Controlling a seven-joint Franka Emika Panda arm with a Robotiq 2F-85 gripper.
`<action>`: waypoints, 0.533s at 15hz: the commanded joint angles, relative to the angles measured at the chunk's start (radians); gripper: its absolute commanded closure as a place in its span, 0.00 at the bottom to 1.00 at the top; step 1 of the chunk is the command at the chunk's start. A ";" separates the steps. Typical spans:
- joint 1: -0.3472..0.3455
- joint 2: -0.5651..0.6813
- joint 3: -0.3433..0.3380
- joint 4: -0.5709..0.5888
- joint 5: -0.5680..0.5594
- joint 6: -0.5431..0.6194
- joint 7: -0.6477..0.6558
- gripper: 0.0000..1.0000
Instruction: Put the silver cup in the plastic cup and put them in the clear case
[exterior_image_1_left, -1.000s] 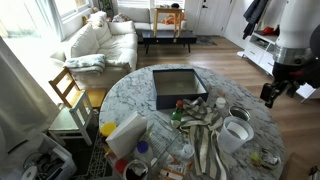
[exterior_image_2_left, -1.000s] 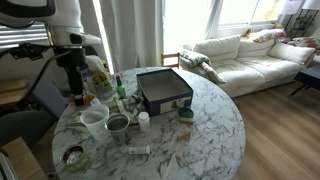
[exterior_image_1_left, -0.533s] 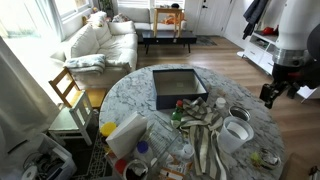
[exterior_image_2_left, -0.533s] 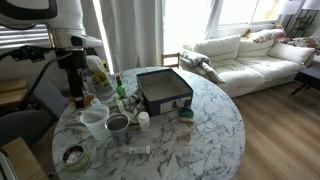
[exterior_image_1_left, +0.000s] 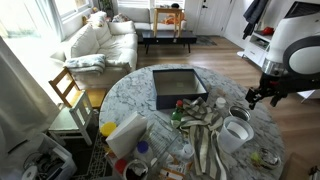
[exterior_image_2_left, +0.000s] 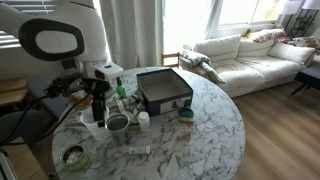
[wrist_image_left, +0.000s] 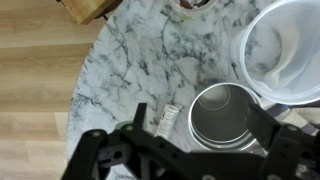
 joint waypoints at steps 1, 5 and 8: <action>-0.022 0.083 -0.039 -0.009 0.060 0.112 -0.001 0.00; -0.030 0.157 -0.076 -0.010 0.134 0.184 -0.016 0.00; -0.025 0.153 -0.071 0.001 0.110 0.158 0.000 0.00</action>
